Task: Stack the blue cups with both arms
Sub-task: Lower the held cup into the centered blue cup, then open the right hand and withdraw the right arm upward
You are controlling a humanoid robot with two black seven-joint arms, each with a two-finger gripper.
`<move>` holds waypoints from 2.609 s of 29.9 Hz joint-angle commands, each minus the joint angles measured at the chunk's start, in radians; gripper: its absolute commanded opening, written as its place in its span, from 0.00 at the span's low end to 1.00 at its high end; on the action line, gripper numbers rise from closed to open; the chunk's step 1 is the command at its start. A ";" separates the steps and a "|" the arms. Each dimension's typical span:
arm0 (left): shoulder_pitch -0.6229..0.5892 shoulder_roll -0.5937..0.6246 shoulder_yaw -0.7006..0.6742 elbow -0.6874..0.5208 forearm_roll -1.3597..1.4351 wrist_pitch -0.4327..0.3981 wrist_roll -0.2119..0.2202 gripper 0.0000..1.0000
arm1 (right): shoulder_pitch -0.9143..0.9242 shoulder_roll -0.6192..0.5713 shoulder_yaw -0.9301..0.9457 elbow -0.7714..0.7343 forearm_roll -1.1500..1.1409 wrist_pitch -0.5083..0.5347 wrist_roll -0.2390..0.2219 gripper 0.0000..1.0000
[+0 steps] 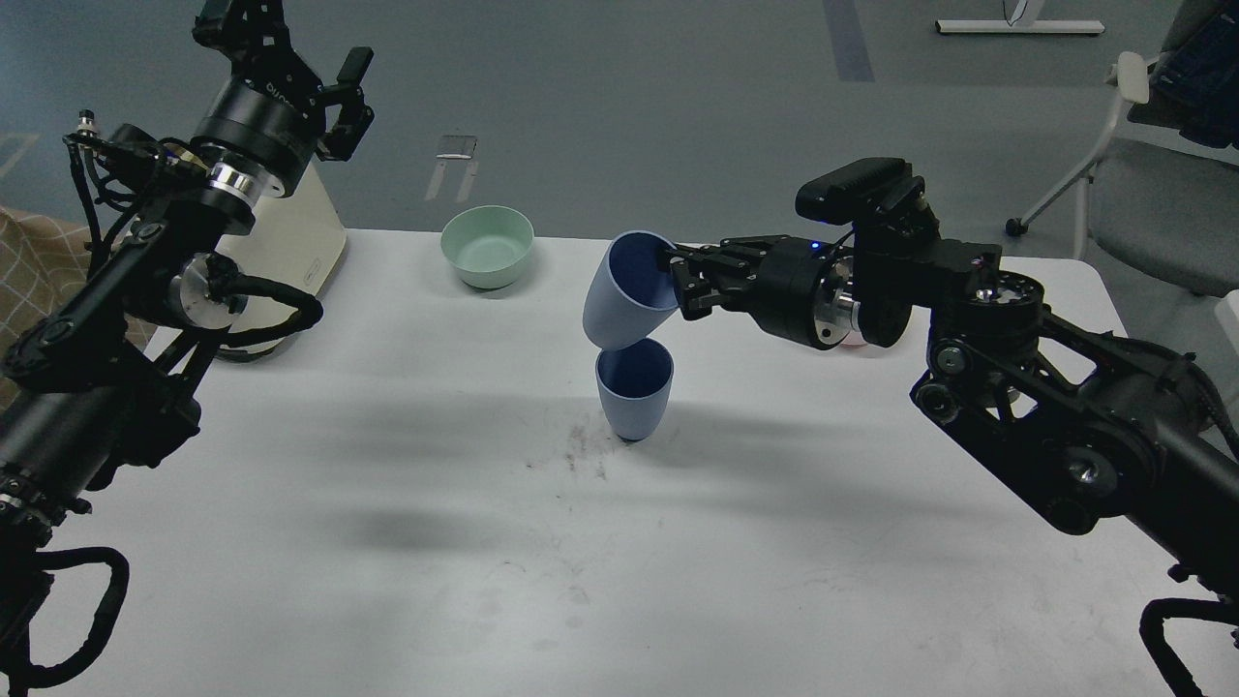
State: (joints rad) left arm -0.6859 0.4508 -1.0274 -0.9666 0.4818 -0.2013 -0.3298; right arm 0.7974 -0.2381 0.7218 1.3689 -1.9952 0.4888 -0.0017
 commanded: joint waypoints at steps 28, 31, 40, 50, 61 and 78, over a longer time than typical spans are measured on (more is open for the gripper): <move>-0.001 -0.001 0.000 0.000 0.000 0.002 -0.002 0.98 | -0.030 0.005 -0.050 -0.002 -0.020 0.000 -0.018 0.27; -0.001 -0.001 0.000 0.000 0.000 0.000 0.000 0.98 | -0.030 0.005 -0.050 -0.002 -0.020 0.000 -0.018 0.29; -0.001 -0.001 0.000 0.000 0.000 0.000 0.000 0.98 | -0.014 0.032 0.069 -0.008 -0.007 0.000 -0.018 1.00; 0.000 0.005 -0.002 0.000 -0.006 -0.003 -0.003 0.98 | 0.040 0.169 0.653 -0.157 0.146 0.000 -0.017 1.00; 0.008 0.003 -0.031 0.003 -0.009 -0.020 -0.011 0.98 | -0.018 0.033 0.774 -0.297 0.674 -0.004 -0.011 1.00; 0.034 0.005 -0.066 0.003 -0.071 -0.033 -0.002 0.98 | -0.244 -0.012 0.932 -0.335 1.219 -0.007 -0.004 1.00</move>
